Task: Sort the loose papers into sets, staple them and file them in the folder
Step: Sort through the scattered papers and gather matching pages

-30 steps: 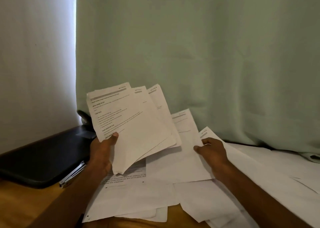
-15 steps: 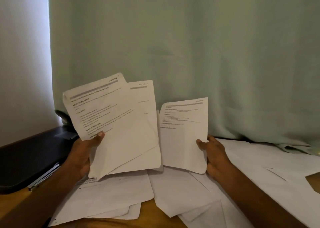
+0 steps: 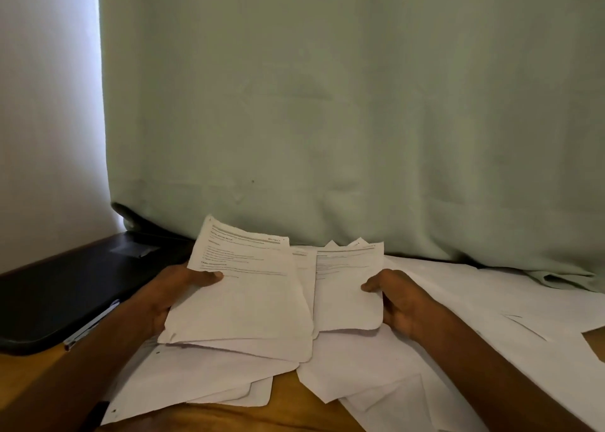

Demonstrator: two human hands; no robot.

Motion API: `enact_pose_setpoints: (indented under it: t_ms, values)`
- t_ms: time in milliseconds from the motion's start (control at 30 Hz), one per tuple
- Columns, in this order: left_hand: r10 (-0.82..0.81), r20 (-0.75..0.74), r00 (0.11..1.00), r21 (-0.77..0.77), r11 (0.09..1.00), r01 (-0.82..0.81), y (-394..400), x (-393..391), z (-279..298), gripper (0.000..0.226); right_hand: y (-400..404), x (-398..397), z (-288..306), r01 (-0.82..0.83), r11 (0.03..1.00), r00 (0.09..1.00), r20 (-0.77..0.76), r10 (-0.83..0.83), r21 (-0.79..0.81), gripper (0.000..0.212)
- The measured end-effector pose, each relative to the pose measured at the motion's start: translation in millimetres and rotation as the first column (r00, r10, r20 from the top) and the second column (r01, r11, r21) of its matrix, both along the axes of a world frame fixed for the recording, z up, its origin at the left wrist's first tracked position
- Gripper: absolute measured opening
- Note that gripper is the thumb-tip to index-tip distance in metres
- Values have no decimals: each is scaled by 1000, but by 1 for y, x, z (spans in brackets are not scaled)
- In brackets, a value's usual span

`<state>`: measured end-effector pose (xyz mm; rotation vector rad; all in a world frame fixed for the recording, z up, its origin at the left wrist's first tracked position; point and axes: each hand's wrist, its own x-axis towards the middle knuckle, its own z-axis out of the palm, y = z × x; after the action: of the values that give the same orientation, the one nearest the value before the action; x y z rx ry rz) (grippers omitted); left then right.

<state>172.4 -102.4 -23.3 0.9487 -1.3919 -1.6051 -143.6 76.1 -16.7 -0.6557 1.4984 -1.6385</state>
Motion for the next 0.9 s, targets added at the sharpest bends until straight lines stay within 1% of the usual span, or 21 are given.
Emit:
enact_pose_setpoints:
  t_ms: [67, 167, 233, 300, 367, 467, 533, 600, 700, 767, 833, 900]
  values:
    - [-6, 43, 999, -48, 999, 8, -1, -2, 0, 32, -2, 1, -1, -26, 1000, 999, -22, 26, 5, 33]
    - [18, 175, 984, -217, 976, 21, 1, -5, 0, 49, -6, 3, -2, -29, 999, 996, -85, 33, 45, 35]
    - [31, 213, 976, -250, 968, 24, 0, -4, -1, 59, -7, 3, -3, -18, 998, 990, -141, 27, 64, 38]
    - [77, 218, 973, -269, 963, -16, -2, -3, -3, 55, -9, 3, -4, -9, 999, 980, -200, 17, 42, 41]
    - [118, 169, 978, -279, 958, -68, -2, -3, -2, 42, -10, 4, -3, 8, 1000, 972, -237, -9, -3, 42]
    - [121, 40, 992, -254, 961, -107, 0, -4, 2, 31, -10, 6, -2, -3, 998, 977, -211, -9, -58, 43]
    - [89, -54, 995, -221, 970, -99, 2, -6, 4, 31, -9, 7, -3, -26, 994, 988, -152, 10, -106, 46]
    - [57, -103, 993, -224, 971, -80, 5, -6, 4, 36, -7, 7, -3, -32, 986, 996, -85, 18, -165, 48]
    - [-33, -196, 980, -203, 979, -8, 6, -5, 2, 49, -7, 7, -2, -80, 959, 997, -23, 77, -272, 47]
    - [-97, -225, 970, -194, 979, 53, 7, -6, 1, 53, -7, 9, 0, -119, 939, 992, -1, 125, -324, 47]
    - [-103, -213, 972, -242, 969, 49, 8, -9, -1, 50, -7, 12, 2, -173, 920, 983, 0, 185, -351, 46]
    - [-115, -245, 963, -242, 969, 55, 8, -12, -2, 44, -5, 16, 5, -239, 913, 970, -40, 239, -329, 46]
